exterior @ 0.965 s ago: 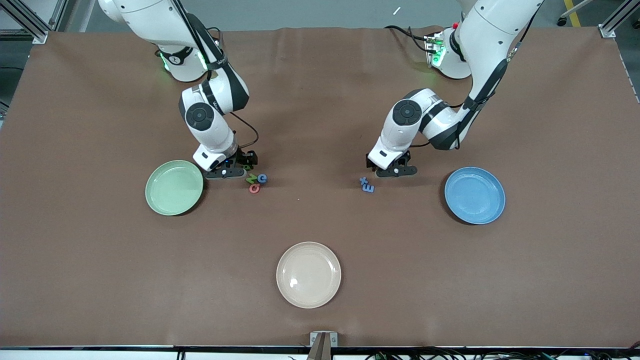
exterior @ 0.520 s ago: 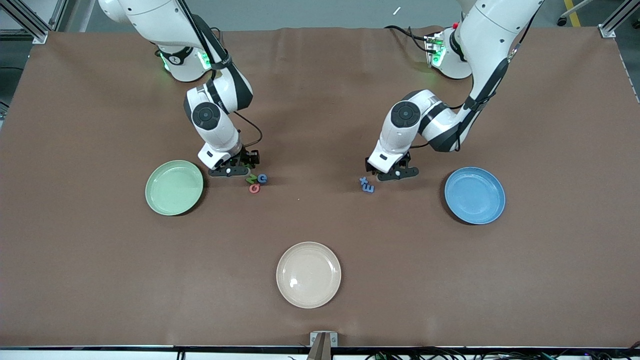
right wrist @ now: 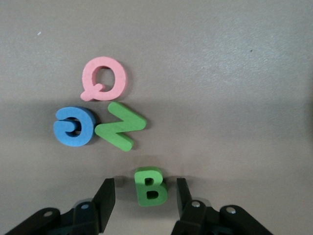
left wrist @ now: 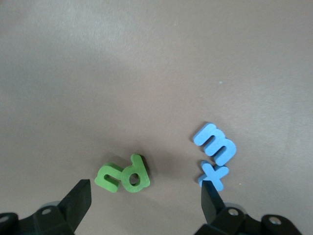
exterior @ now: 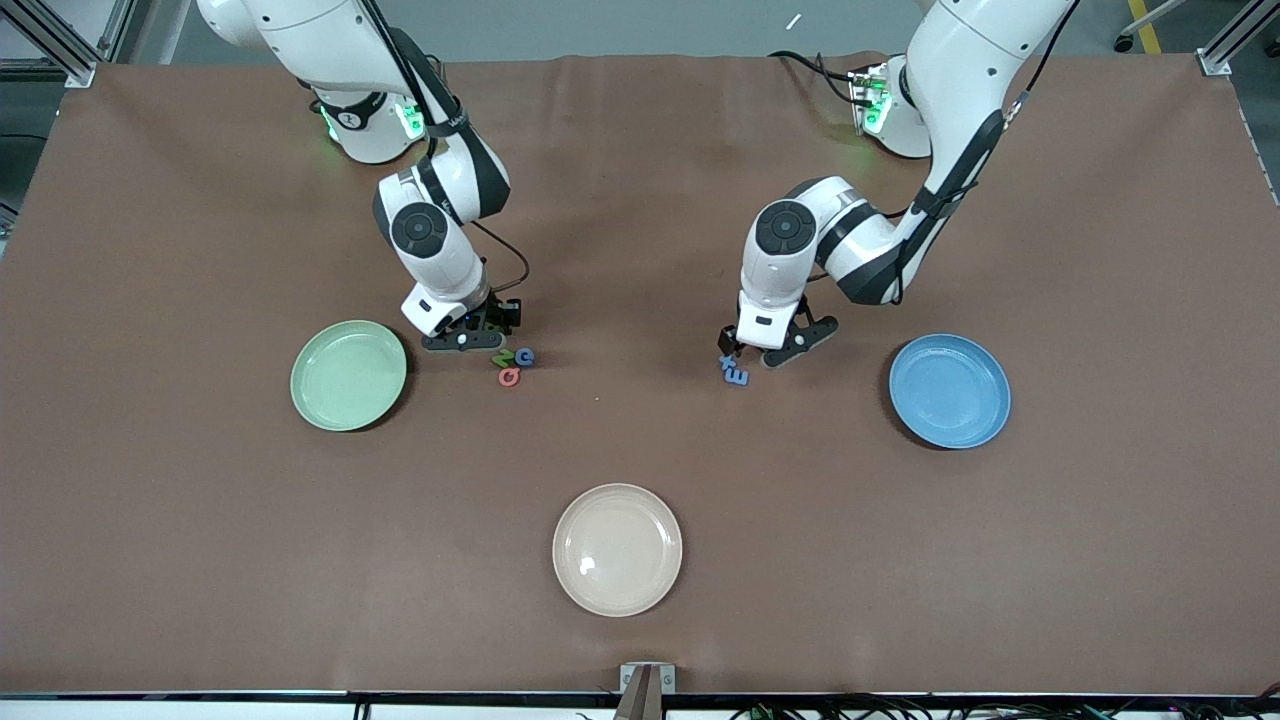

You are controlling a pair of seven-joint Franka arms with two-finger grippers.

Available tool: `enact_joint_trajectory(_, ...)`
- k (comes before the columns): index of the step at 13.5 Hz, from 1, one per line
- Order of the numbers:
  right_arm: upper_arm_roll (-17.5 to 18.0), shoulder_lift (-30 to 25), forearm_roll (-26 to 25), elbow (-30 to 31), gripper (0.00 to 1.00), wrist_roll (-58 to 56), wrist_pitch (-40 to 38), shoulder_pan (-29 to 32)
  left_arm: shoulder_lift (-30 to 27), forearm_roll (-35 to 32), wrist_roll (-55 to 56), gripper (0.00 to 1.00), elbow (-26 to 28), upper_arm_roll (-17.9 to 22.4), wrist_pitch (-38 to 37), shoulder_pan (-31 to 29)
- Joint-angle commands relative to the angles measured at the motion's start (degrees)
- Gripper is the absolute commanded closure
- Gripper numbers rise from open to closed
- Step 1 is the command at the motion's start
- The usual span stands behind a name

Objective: Sort upper and lower case letters into plates
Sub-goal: 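Grasp the green B with the right gripper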

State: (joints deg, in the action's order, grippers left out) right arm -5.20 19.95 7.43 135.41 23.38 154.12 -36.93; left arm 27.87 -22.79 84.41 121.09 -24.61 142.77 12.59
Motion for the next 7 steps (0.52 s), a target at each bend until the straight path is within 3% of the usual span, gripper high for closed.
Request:
enact_joint_trajectory(1,-0.4,0.2,0.2,0.2,0.45,1.1,0.0,-0.8,1.7,-0.6,2.6,0.01,-0.9,0.0,-0.6,0.0)
enact_joint_trajectory(3,-0.4,0.3,0.2,0.2,0.5,1.1,0.0,-0.8,2.0,-0.6,4.4,0.11,-0.9,0.0,-0.5,-0.3)
enact_joint_trajectory(7,-0.5,0.4,0.2,0.2,0.62,1.0,-0.2,-0.8,2.1,-0.6,4.8,0.44,-1.2,0.0,-0.6,-0.3)
